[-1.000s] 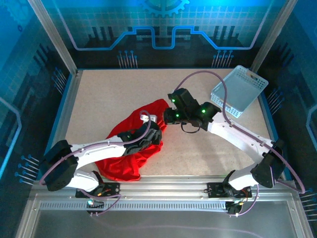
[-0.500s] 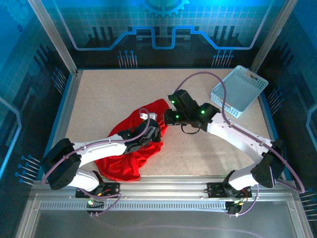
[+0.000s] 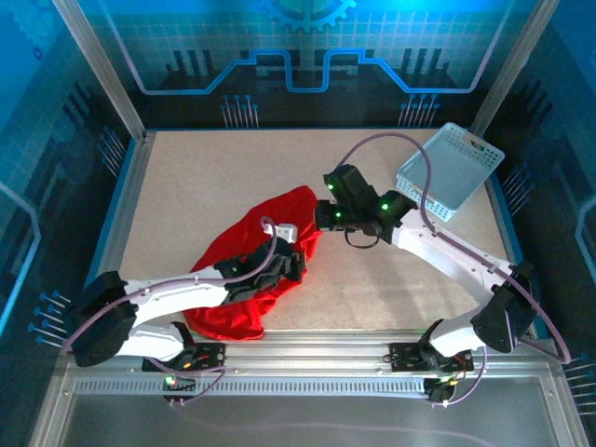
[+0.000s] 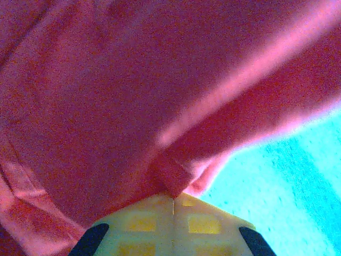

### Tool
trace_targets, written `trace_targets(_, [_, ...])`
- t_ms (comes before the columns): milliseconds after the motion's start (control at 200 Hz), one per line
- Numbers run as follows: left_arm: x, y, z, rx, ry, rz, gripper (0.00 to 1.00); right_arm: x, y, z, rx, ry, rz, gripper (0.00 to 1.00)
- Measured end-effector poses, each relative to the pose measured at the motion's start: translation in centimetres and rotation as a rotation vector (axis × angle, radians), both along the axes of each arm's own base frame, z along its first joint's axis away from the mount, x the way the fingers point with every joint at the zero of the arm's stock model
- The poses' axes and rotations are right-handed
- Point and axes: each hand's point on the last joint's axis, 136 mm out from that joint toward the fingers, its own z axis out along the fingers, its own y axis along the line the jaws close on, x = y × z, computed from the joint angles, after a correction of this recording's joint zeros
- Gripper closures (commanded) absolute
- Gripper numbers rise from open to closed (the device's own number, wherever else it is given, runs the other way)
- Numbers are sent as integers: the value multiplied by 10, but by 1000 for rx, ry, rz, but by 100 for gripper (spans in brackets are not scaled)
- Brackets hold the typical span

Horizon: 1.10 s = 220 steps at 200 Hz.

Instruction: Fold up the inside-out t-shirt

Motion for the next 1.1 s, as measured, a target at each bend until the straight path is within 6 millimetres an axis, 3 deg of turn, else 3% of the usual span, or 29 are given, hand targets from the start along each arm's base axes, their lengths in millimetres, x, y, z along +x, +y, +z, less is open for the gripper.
trace_targets(180, [-23, -8, 8, -6, -55, -85, 100, 16, -13, -12, -23, 28, -51, 100])
trace_targets(430, [-24, -12, 13, 5, -93, -113, 100, 24, -12, -22, -36, 55, -58, 100])
trace_targets(520, [-26, -16, 15, -4, -97, -140, 93, 25, -12, -22, -36, 55, -60, 100])
trace_targets(635, [-27, -17, 17, 21, -112, -166, 75, 26, -14, -22, -38, 55, -64, 100])
trace_targets(695, [-26, -16, 19, 22, -122, -167, 60, 26, -17, -24, -44, 55, -61, 100])
trace_targets(735, [-25, -13, 23, 15, -123, -160, 57, 25, -18, -26, -50, 57, -56, 100])
trace_targets(790, [-20, -7, 30, -4, -129, -136, 54, 22, -20, -28, -59, 56, -46, 100])
trace_targets(850, [-9, 6, 37, -14, -135, -91, 44, 19, -23, -29, -72, 47, -35, 100])
trace_targets(1100, [52, 66, 47, 39, -45, 146, 41, -14, -68, -26, -166, -25, -40, 100])
